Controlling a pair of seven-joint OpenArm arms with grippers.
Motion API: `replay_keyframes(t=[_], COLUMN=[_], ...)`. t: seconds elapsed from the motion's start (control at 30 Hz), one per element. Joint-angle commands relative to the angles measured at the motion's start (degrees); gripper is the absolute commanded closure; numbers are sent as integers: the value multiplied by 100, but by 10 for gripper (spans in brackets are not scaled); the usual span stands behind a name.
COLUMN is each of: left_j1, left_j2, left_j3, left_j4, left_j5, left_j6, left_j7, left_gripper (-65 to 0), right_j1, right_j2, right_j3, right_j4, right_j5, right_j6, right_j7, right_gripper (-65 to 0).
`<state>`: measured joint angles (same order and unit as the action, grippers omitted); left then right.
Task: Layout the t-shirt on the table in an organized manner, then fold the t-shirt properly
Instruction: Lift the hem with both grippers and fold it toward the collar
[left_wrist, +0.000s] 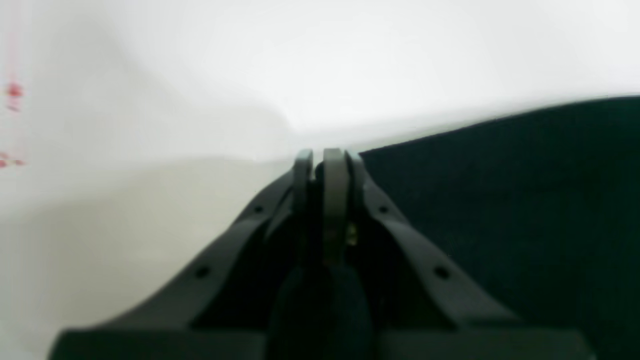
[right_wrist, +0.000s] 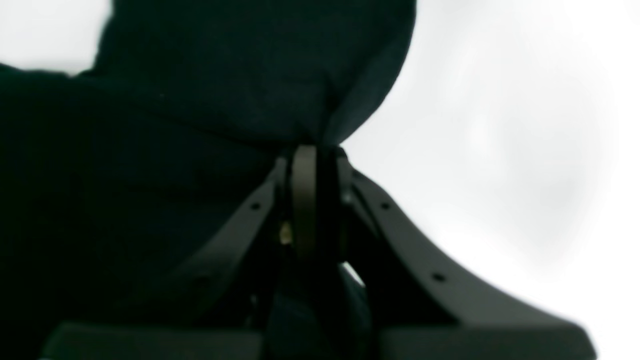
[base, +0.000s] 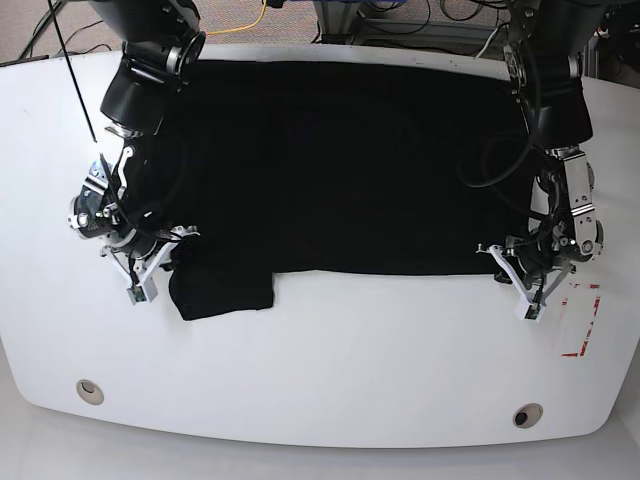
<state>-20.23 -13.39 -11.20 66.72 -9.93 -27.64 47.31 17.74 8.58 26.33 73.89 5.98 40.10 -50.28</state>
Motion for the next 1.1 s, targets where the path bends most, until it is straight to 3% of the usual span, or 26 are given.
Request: replay_keyframes(t=[0.0, 0.37, 0.6, 1.07], left_j1=[-153, 172, 542, 1421], left_j2=[-72, -81, -90, -424], left_j3=[-18, -27, -27, -27], left_j4=[445, 1719, 2344, 2766], left_j5=[-13, -31, -13, -4], left_j6=[-1, -54, -555, -933], left_j7=[117, 838, 1243, 1278], left_gripper=[0, 0, 0, 0], right_j1=[156, -73, -503, -1919], right_j2=[87, 78, 26, -352], right_j3=[18, 18, 27, 35], right_j4=[431, 1838, 2761, 3868], right_j5=[48, 92, 101, 92], right_j6=[-10, -10, -10, -10], right_j7=[-40, -972, -1552, -1693], right_gripper=[0, 0, 0, 0])
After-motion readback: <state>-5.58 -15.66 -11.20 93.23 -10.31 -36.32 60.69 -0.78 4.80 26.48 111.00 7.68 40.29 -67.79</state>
